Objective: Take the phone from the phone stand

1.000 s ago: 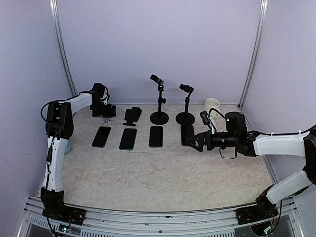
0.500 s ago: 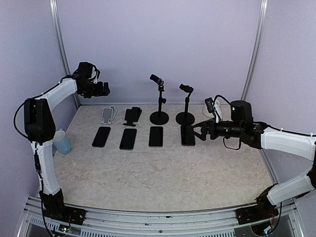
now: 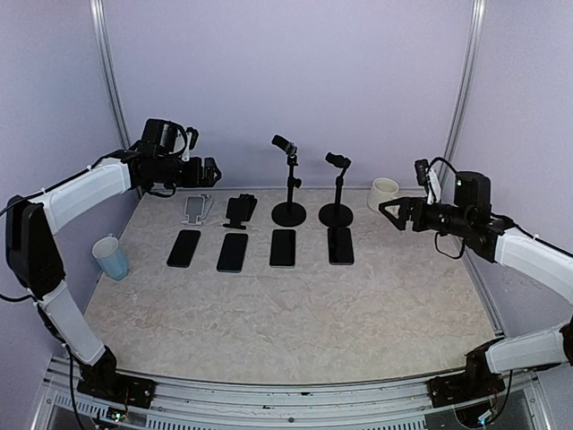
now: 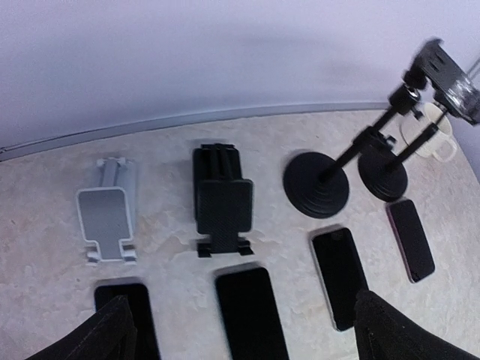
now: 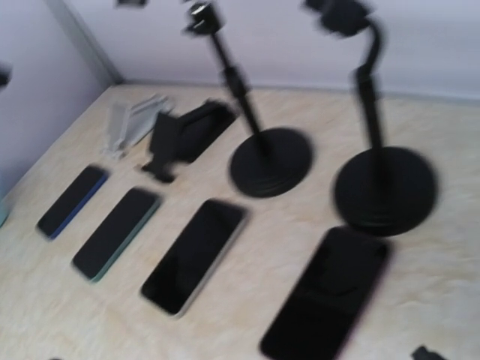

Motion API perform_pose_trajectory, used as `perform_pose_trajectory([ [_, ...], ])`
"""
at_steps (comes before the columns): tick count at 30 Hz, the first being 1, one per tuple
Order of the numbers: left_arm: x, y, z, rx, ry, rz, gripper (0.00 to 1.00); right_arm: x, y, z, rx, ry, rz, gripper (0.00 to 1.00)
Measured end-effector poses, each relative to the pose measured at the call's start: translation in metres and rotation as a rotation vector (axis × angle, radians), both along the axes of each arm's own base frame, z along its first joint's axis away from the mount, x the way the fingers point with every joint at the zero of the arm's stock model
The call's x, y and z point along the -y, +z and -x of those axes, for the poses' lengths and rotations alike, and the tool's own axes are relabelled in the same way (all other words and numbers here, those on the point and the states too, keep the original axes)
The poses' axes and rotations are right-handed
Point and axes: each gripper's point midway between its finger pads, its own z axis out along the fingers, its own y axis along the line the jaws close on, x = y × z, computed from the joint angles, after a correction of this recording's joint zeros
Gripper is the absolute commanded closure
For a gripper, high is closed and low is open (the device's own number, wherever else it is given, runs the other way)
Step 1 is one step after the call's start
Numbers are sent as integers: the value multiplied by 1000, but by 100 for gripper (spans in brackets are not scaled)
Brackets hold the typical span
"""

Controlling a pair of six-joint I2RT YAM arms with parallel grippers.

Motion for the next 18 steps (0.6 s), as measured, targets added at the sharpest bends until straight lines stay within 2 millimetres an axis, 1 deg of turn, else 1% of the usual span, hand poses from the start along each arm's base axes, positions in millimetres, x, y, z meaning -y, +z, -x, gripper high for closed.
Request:
perform_pose_trajectory([
  [3,28,-7,29,9,-57,12,1,18,1,-3,13,-45,-11,0],
  [5,42,-15,52,11,-89,23,1,28,-6,-3,5,-67,-18,0],
  [7,50,-21,70,13,-108,37,1,35,-19,-1,-15,-83,-25,0],
  [10,51,-33,93,23,-109,71,1,37,-42,4,-61,-86,-30,0],
  [13,47,-45,106,25,-96,93,1,35,-61,10,-97,-70,-41,0],
  [15,42,-59,114,13,-84,105,1,33,-77,13,-127,-58,-50,0],
  [18,36,-79,122,-15,-64,112,1,31,-95,18,-166,-45,-58,0],
])
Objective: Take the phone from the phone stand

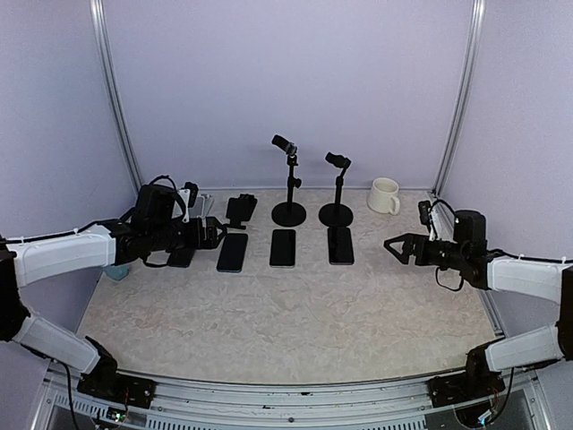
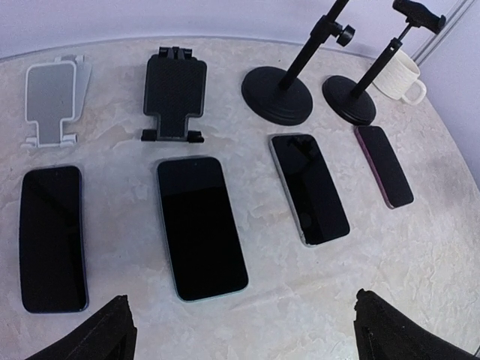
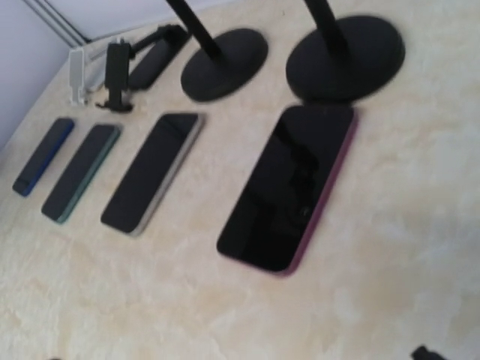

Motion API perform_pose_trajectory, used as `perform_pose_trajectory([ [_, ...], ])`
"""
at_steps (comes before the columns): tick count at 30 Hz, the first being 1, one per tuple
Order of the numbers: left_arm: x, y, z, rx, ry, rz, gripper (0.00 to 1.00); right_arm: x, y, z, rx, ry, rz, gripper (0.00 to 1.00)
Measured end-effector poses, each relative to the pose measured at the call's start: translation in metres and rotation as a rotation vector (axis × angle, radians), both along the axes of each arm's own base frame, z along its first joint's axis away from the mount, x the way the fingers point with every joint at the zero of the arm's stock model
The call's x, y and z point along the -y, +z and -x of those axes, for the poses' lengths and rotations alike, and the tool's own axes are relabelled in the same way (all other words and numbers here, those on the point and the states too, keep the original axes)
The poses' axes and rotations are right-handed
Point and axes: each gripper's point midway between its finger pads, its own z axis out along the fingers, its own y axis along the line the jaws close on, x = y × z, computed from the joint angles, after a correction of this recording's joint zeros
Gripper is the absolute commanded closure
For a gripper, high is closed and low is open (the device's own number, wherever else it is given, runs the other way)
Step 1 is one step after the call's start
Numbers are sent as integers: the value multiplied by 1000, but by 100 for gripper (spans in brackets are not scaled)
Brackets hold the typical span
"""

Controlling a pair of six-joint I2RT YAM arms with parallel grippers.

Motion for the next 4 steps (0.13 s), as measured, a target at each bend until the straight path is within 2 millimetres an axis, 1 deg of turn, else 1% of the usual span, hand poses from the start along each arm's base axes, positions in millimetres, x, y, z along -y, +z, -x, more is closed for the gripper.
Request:
perform_pose_trajectory([
  [2,-3,-12,4,-19,8,-2,1,-1,-7,3,-11,8,-8,1],
  [4,-5,-18,6,-29,18,-3,1,-3,-9,5,-10,19,-15,0],
])
